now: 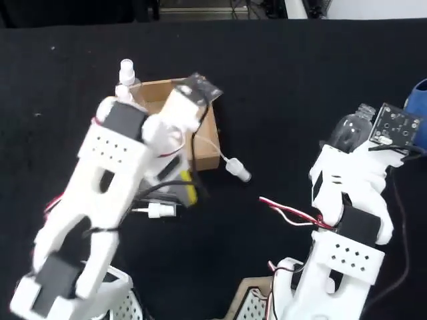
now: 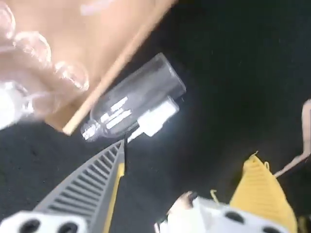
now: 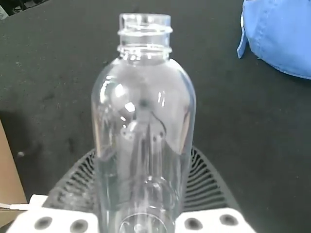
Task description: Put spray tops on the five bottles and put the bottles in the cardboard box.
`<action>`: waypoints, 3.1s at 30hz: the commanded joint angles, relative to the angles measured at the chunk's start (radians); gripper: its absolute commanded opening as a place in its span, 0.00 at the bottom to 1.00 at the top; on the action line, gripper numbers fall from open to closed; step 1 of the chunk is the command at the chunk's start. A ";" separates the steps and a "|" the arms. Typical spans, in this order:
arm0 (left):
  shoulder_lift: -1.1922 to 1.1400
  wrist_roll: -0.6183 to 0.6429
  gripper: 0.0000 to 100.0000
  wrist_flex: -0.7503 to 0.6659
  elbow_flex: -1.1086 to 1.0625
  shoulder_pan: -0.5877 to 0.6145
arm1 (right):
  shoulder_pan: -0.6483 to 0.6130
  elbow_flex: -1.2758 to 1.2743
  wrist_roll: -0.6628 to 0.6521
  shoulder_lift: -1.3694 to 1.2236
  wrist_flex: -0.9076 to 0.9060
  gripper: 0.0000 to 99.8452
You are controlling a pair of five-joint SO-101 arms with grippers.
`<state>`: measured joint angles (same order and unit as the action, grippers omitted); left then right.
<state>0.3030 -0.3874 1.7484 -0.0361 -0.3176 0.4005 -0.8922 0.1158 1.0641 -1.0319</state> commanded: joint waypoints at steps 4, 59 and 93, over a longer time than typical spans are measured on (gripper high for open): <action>0.180 -0.100 0.24 -0.025 -0.133 -0.119 | -0.031 0.004 0.009 0.018 0.031 0.01; -0.503 -0.316 0.24 -0.793 -0.038 -0.275 | 0.236 -0.048 -0.002 0.022 0.032 0.01; -0.078 0.233 0.25 -1.043 -0.515 -0.259 | 0.232 -0.050 -0.028 0.022 0.034 0.01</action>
<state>0.1281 -0.3076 0.8585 -0.4565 -0.5815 0.6490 -0.9490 0.0974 1.0641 -1.0303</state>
